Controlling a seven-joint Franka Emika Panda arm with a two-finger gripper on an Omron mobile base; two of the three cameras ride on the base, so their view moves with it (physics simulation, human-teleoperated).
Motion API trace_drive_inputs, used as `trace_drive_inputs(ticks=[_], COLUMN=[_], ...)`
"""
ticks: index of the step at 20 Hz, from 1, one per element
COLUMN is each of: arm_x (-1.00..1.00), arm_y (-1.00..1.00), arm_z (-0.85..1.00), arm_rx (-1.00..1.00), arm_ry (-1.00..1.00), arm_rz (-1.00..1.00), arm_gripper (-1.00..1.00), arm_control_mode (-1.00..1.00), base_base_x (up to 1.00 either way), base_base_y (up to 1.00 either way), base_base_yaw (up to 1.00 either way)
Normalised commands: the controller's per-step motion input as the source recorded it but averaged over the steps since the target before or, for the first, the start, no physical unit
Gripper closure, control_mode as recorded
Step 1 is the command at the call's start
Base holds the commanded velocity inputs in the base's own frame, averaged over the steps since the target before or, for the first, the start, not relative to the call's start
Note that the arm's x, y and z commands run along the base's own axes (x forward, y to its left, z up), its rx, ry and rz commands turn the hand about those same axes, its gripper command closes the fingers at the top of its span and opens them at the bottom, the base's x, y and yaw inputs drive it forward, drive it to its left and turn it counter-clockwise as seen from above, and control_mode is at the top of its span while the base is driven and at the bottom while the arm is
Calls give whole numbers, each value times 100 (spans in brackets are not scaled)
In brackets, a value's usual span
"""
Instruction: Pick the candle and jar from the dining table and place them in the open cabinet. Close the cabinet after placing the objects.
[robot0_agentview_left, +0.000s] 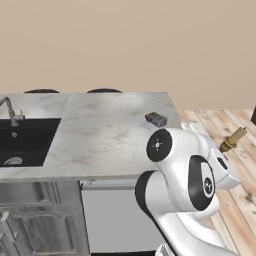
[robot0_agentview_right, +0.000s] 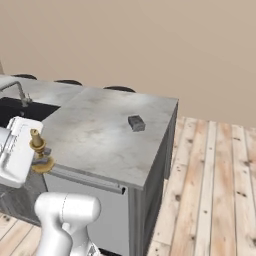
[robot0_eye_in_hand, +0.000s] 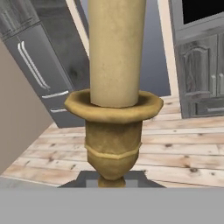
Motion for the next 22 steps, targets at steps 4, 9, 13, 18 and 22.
trace_drive_inputs(ticks=[4,9,13,18,22], arm_x=[0,0,0,0,0], arm_y=[0,0,0,0,0], arm_z=[0,0,0,0,0], arm_rx=[0,0,0,0,0], arm_ry=[0,0,0,0,0], arm_rz=[0,0,0,0,0], arm_gripper=[100,100,100,100,100], arm_control_mode=[100,100,100,100,100], base_base_x=[-73,-45,-34,-32,-26], base_base_y=[-6,0,0,0,0], base_base_yaw=[0,6,19,26,28])
